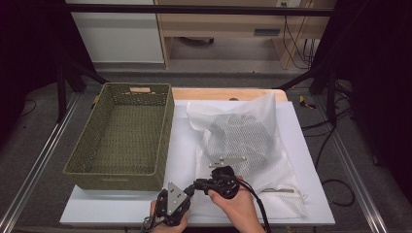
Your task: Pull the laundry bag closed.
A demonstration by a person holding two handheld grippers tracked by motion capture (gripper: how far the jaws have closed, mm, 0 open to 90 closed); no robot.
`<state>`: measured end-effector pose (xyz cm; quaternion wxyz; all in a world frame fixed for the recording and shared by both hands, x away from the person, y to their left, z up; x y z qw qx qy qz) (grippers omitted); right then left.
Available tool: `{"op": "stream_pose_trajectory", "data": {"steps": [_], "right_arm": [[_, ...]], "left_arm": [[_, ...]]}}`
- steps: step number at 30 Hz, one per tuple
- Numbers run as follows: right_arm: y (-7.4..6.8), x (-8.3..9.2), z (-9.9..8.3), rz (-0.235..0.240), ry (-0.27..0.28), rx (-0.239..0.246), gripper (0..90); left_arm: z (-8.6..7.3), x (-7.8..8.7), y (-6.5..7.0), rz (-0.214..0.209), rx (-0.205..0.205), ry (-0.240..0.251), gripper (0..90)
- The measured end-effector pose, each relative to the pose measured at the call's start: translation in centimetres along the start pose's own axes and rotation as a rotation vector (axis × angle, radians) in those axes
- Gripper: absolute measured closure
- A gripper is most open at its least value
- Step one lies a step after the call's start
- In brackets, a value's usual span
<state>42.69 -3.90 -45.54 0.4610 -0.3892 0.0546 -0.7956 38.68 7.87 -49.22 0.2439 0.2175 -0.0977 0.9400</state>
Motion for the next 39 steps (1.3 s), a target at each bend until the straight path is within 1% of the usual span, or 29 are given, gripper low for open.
{"op": "stream_pose_trajectory", "data": {"steps": [8, 10, 13, 15, 19, 24, 26, 27, 32, 33, 35, 39], "right_arm": [[0.1, 0.3, -0.2, -0.010, 0.018, 0.008, 84.5], [0.2, 0.4, -0.3, -0.006, 0.027, 0.022, 86.7], [0.4, 0.5, -0.5, -0.010, 0.034, 0.032, 86.8], [0.4, 0.6, -0.6, -0.006, 0.037, 0.030, 86.8], [0.5, 0.8, -0.6, -0.003, 0.038, 0.030, 86.8], [0.5, 1.0, -0.7, 0.008, 0.058, 0.022, 86.9], [0.4, 1.1, -0.7, 0.008, 0.062, 0.023, 86.9], [0.4, 1.1, -0.7, 0.009, 0.069, 0.024, 87.0], [0.2, 1.2, -0.7, 0.006, 0.082, 0.025, 87.0], [0.1, 1.2, -0.7, 0.004, 0.083, 0.028, 87.0], [0.1, 1.2, -0.7, 0.003, 0.084, 0.031, 87.1], [0.0, 1.3, -0.8, -0.005, 0.095, 0.034, 87.1]], "left_arm": [[0.1, -0.1, 0.2, -0.002, 0.001, 0.002, 89.6], [0.1, -0.3, 0.3, -0.003, 0.003, -0.004, 89.7], [0.1, -0.4, 0.4, -0.005, 0.006, -0.006, 89.8], [0.1, -0.4, 0.5, -0.005, 0.008, -0.005, 89.8], [0.2, -0.4, 0.6, 0.000, -0.003, 0.003, 89.9], [0.3, -0.2, 0.6, 0.001, -0.005, 0.014, 89.9], [0.4, -0.2, 0.6, -0.001, 0.000, 0.018, 90.0], [0.4, -0.2, 0.5, -0.004, 0.013, 0.021, 90.0], [0.5, -0.1, 0.4, -0.004, 0.021, 0.025, 90.0], [0.5, -0.1, 0.3, -0.012, 0.040, 0.024, 90.0], [0.5, -0.1, 0.3, -0.013, 0.043, 0.025, 90.0], [0.5, -0.1, 0.1, -0.006, 0.064, 0.028, 90.0]]}}
Point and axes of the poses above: each handheld gripper's, and its own axes: x roughly backward along the jaws, z roughly out of its top, y roughly to its right, the point moved 5 cm from there along -x, roughly forward along the jaws, and after that the axes turned 6 degrees about z, right-handed, at the moved point
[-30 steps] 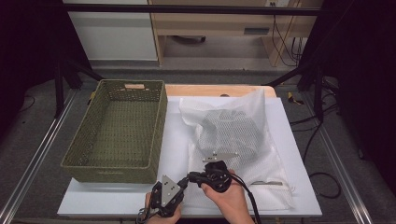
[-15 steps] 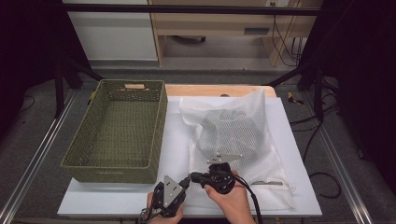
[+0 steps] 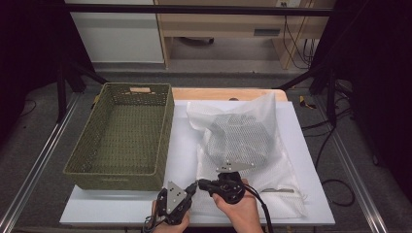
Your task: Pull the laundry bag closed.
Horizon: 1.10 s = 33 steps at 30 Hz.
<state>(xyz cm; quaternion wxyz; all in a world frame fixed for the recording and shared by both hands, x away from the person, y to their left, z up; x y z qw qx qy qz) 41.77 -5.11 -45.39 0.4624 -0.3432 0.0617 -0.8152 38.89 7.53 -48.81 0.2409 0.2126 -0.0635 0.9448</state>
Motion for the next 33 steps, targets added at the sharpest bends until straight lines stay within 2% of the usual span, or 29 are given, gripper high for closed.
{"op": "stream_pose_trajectory", "data": {"steps": [1, 2, 8, 10, 14, 18, 27, 32, 33], "right_arm": [[-0.11, 0.02, -0.02, -0.005, 0.007, 0.001, 87.1], [-0.16, 0.01, -0.05, -0.004, 0.009, 0.002, 87.1], [-0.19, -0.03, -0.21, -0.015, 0.020, 0.006, 87.1], [-0.13, -0.04, -0.31, -0.013, 0.030, 0.005, 87.1], [-0.20, 0.13, -0.37, -0.013, 0.045, 0.002, 87.1], [-0.25, 0.13, -0.52, -0.022, 0.048, 0.010, 87.0], [0.02, -0.15, -0.52, -0.006, 0.064, -0.014, 87.0], [-0.06, -0.04, -0.60, -0.013, 0.078, -0.019, 87.2], [-0.09, 0.14, -0.61, -0.017, 0.089, -0.019, 87.2]], "left_arm": [[0.00, 0.00, -0.04, -0.001, 0.003, 0.000, 90.0], [0.03, -0.02, -0.18, -0.002, 0.024, 0.001, 90.0], [0.03, -0.10, -0.30, -0.013, 0.061, -0.003, 90.0], [0.04, -0.04, -0.29, -0.016, 0.061, -0.001, 90.0], [0.17, 0.12, 0.11, 0.006, -0.004, 0.008, 90.0], [0.13, 0.09, 0.21, 0.002, 0.004, 0.006, 90.0], [-0.01, -0.06, -0.04, 0.008, 0.015, 0.004, 90.0], [0.13, -0.16, -0.07, -0.004, 0.068, 0.010, 90.0], [0.21, -0.13, -0.02, -0.001, 0.066, 0.012, 90.0]]}}
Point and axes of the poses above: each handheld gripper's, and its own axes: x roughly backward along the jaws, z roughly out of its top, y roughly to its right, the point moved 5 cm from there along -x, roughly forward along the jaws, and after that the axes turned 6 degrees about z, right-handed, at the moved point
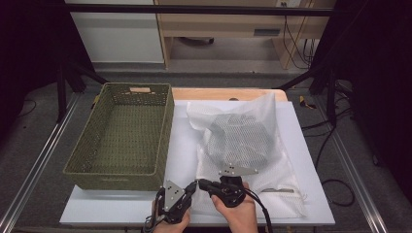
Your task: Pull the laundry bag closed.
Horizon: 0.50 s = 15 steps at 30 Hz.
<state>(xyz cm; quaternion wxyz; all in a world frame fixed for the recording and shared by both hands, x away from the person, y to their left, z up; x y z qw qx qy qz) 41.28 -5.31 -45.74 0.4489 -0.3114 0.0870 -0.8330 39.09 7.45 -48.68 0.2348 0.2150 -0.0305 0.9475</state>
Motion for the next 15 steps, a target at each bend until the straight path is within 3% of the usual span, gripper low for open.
{"op": "stream_pose_trajectory", "data": {"steps": [11, 15], "right_arm": [[-0.29, 0.71, -0.26, -0.008, 0.050, -0.003, 87.2], [-0.37, 0.81, -0.49, 0.002, 0.079, -0.015, 87.2]], "left_arm": [[0.50, 0.19, -0.05, -0.039, 0.088, 0.015, 90.0], [0.59, 0.37, -0.08, -0.042, 0.094, 0.022, 90.0]]}}
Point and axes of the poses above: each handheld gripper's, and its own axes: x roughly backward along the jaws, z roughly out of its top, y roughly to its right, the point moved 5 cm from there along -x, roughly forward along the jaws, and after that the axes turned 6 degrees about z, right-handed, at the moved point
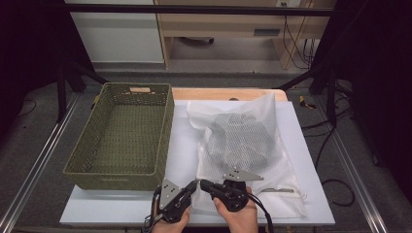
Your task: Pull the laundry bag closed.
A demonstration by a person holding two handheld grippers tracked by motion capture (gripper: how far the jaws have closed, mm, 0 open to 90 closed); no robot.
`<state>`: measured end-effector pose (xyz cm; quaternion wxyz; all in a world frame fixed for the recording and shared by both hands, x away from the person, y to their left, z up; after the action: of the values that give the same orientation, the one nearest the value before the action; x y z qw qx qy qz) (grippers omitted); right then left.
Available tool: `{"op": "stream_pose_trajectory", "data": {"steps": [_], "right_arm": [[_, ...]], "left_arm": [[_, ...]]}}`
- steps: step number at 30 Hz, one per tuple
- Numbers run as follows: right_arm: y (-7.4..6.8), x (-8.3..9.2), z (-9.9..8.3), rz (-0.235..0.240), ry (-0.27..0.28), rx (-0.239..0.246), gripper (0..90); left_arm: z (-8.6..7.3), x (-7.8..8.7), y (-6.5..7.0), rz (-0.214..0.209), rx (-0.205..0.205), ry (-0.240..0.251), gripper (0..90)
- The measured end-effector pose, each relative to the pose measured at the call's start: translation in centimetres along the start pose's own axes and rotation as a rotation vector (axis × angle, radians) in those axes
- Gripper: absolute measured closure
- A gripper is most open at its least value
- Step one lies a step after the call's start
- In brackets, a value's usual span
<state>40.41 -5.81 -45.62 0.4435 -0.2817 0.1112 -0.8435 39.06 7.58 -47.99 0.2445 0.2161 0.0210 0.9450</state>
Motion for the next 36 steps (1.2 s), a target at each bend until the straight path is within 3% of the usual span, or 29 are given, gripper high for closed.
{"op": "stream_pose_trajectory", "data": {"steps": [2, 9, 15, 16, 20, 22, 36], "right_arm": [[-0.01, 0.07, -0.04, 0.000, 0.003, 0.000, 87.2], [0.39, 0.15, -0.50, 0.043, 0.037, -0.071, 87.2], [0.59, 0.18, -0.63, 0.058, 0.046, -0.085, 87.2], [0.64, 0.17, -0.65, 0.056, 0.044, -0.085, 87.2], [0.76, 0.09, -0.66, 0.055, 0.035, -0.089, 87.2], [0.68, -0.06, -0.48, 0.044, 0.028, -0.078, 87.2], [0.36, -0.21, -0.13, 0.025, 0.001, -0.030, 86.9]], "left_arm": [[0.05, 0.07, 0.04, -0.006, 0.009, 0.003, 90.0], [-0.04, 0.07, -0.22, -0.031, 0.056, -0.011, 90.0], [-0.09, 0.08, -0.23, -0.035, 0.060, -0.014, 90.0], [-0.14, -0.04, -0.24, -0.026, 0.042, -0.014, 90.0], [-0.25, -0.14, -0.25, -0.019, 0.035, -0.016, 90.0], [-0.17, -0.16, -0.16, 0.003, -0.004, -0.012, 90.0], [-0.21, -0.13, 0.17, 0.012, -0.046, -0.011, 90.0]]}}
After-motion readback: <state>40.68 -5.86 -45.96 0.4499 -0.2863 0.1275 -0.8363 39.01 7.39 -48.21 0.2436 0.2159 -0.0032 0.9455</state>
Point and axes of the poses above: each handheld gripper's, and its own axes: x roughly backward along the jaws, z roughly out of its top, y roughly to its right, the point moved 5 cm from there along -x, roughly forward along the jaws, and after that the axes turned 6 degrees about z, right-handed, at the moved point
